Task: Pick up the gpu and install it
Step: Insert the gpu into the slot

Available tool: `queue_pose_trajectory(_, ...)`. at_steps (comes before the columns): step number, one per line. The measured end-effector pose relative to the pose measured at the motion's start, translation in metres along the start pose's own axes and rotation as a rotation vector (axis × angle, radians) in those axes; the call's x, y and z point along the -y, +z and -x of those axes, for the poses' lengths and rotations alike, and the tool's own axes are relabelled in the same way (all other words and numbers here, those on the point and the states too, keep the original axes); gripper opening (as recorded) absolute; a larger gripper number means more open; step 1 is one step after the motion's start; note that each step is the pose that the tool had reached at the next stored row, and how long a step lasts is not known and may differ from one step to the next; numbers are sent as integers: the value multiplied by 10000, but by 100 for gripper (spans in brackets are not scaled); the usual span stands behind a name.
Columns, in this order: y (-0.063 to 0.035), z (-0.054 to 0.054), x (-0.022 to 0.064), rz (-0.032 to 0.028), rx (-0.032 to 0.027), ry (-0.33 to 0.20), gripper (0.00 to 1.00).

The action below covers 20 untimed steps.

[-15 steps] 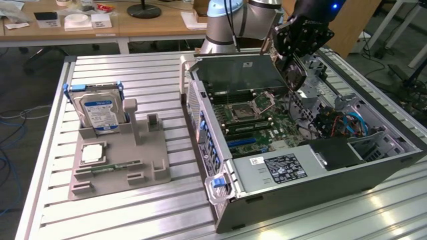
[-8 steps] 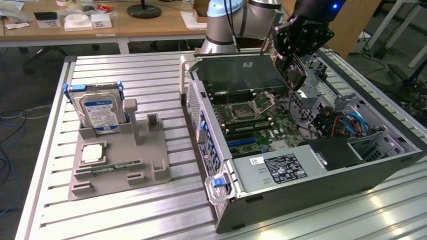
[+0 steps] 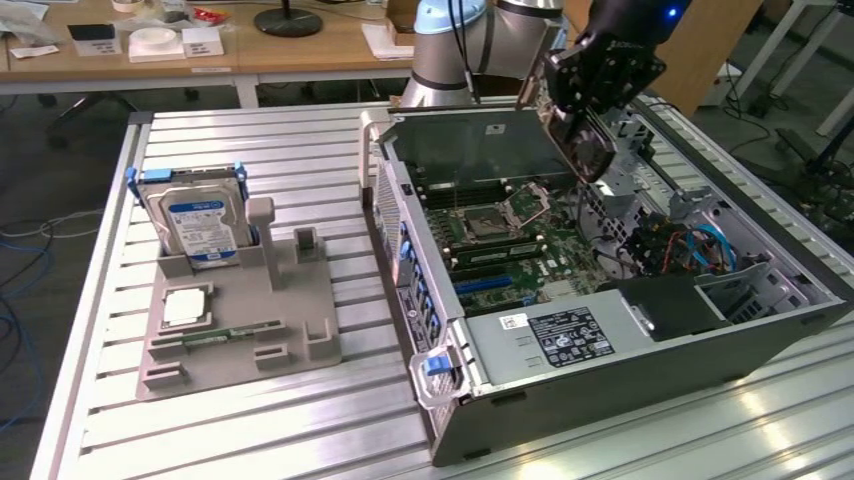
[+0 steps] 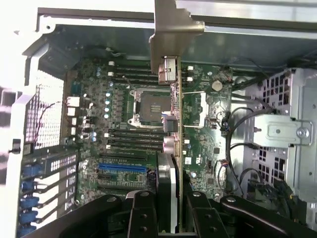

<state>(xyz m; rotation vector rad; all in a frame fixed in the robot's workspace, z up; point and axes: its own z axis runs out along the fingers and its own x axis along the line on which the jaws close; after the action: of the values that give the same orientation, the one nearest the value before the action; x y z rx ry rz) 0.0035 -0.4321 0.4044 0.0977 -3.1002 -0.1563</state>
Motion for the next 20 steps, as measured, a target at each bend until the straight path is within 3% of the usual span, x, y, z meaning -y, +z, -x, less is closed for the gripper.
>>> queue_pose_trajectory(20,1,-18,0,-91,-279,-2726,28)
